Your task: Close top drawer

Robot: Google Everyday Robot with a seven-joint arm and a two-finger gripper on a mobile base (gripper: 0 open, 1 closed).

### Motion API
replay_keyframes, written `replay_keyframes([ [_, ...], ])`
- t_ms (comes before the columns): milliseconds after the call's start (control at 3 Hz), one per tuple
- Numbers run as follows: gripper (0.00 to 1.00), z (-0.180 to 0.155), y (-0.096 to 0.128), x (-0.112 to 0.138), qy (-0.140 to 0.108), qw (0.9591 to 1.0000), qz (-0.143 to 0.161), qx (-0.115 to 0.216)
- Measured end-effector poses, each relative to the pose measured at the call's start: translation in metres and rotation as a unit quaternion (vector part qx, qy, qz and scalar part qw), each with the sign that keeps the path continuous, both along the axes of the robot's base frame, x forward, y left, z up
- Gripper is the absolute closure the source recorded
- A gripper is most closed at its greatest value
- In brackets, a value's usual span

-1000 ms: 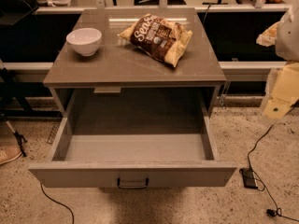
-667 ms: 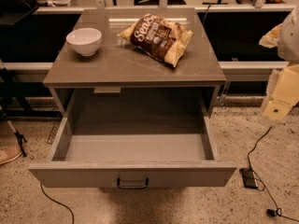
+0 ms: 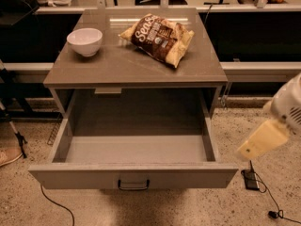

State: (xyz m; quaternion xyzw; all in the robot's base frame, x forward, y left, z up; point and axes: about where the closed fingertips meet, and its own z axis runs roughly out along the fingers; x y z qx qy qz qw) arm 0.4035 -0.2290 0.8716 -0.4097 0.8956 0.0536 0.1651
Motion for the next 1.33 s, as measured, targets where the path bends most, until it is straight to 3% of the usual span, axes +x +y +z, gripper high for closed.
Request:
replay_keyframes([
  [333,0.42,-0.076,0.007,-0.019,0.067,0.9940,-0.080,0.033],
  [667,0.66,-0.131,0.016,-0.035,0.122,0.9837,-0.126,0.041],
  [1000,0.89,-0.168,0.023,-0.047,0.165,0.9735,-0.154,0.034],
  [1333,1.00,-0.208,0.031,-0.042,0.193,0.9650,-0.177,0.015],
])
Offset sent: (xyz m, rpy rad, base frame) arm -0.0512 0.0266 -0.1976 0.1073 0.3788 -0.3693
